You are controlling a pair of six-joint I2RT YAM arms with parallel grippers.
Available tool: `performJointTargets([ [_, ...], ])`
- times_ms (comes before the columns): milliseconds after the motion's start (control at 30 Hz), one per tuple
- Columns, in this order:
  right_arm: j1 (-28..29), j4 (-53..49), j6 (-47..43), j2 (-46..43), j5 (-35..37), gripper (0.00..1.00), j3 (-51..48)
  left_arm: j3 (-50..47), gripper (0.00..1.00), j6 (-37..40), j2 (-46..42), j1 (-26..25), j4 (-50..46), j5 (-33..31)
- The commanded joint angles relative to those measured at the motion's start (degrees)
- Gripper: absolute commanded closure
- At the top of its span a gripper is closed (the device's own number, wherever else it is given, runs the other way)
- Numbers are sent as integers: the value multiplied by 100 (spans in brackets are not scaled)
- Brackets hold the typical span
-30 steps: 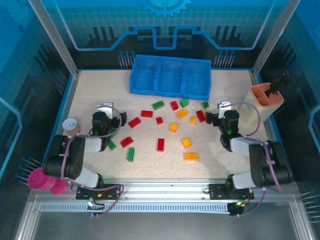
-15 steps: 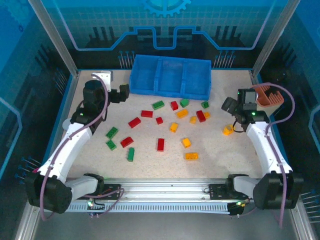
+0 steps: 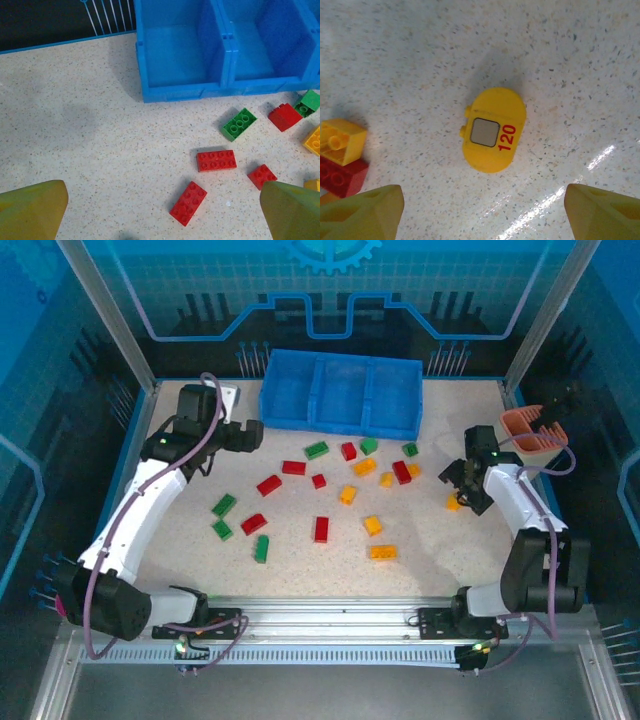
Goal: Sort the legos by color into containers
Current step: Pick up the lego from the middle-right of the table.
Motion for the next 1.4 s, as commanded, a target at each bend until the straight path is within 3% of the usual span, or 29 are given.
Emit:
performJointTargets([
  [0,-128,358,382,169,-189,17,-120,-117,1,190,57,-27,-106,156],
  [333,-163,706,388,1086,-32,24,-131,-332,1,380,190,-20,16,55],
  [533,-186,834,254,1282,77,29,-121,-447,1,380,172,-26,123,37],
  [733,-198,812,68,1491,217,41,-86,-452,1,372,241,-20,127,75],
  [900,-199,820,27,1568,229,42,-138,-478,1,385,260,-21,154,89],
  [967,-199,833,-11,1623,218,45,-139,-462,1,415,284,-18,178,73],
  [1200,-57,770,-378,1756,181,72,-16,-453,1,485,316,-18,150,48],
  [1367,564,911,-1462,1289,303,74,120,-426,1,359,287,-10,143,67],
])
